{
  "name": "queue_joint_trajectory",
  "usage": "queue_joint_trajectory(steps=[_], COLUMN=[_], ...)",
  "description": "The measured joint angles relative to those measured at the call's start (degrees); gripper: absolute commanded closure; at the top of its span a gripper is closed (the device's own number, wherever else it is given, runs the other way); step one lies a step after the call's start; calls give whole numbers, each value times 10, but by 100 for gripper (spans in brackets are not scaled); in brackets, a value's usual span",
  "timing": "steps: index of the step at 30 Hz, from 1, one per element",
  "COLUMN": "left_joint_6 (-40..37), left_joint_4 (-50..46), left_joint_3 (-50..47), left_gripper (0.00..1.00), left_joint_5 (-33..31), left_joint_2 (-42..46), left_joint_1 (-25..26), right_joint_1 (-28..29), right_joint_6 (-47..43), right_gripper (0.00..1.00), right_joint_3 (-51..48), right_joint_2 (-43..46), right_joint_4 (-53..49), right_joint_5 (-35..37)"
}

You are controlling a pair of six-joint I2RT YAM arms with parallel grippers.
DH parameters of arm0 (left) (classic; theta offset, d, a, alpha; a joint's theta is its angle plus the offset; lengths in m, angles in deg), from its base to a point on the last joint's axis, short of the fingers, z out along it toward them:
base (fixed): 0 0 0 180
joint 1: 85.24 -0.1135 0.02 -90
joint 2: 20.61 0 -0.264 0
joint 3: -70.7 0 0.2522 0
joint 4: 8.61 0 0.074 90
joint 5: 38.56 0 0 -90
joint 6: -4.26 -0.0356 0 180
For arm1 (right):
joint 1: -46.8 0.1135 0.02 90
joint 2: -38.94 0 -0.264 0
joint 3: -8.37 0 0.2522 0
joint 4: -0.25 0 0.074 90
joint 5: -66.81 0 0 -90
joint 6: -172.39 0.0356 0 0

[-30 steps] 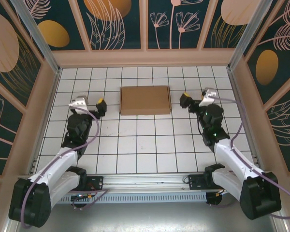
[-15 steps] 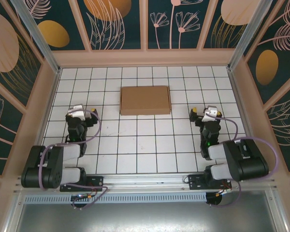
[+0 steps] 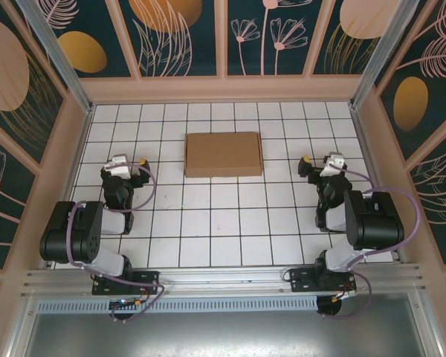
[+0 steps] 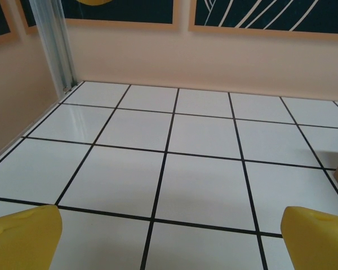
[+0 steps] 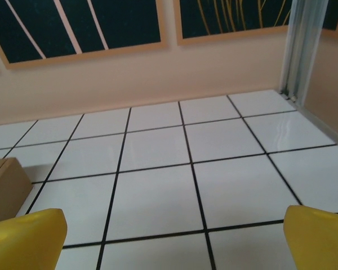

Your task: Fold the paper box

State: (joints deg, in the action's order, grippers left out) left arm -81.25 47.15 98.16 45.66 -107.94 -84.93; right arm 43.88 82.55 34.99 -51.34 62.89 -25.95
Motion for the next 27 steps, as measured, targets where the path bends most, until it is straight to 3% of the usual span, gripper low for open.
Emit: queue_joint_trajectory(steps=[6, 11, 27], left_joint_6=[0, 0, 0], left_joint_4=[2, 7, 8], left_joint_3=[0, 0, 0], left_gripper=[1, 1, 1], left_joint_5=[7, 7, 7], left_joint_2=[0, 0, 0], left_joint_1=[0, 0, 0], right_joint_1=[14, 43, 41], right_joint_6=[0, -1, 0], right_gripper=[1, 1, 1], right_joint_3=[-3, -28, -27], right_joint_2=[0, 0, 0], right_joint_4=[-6, 17, 16], right_joint_5=[7, 65, 103])
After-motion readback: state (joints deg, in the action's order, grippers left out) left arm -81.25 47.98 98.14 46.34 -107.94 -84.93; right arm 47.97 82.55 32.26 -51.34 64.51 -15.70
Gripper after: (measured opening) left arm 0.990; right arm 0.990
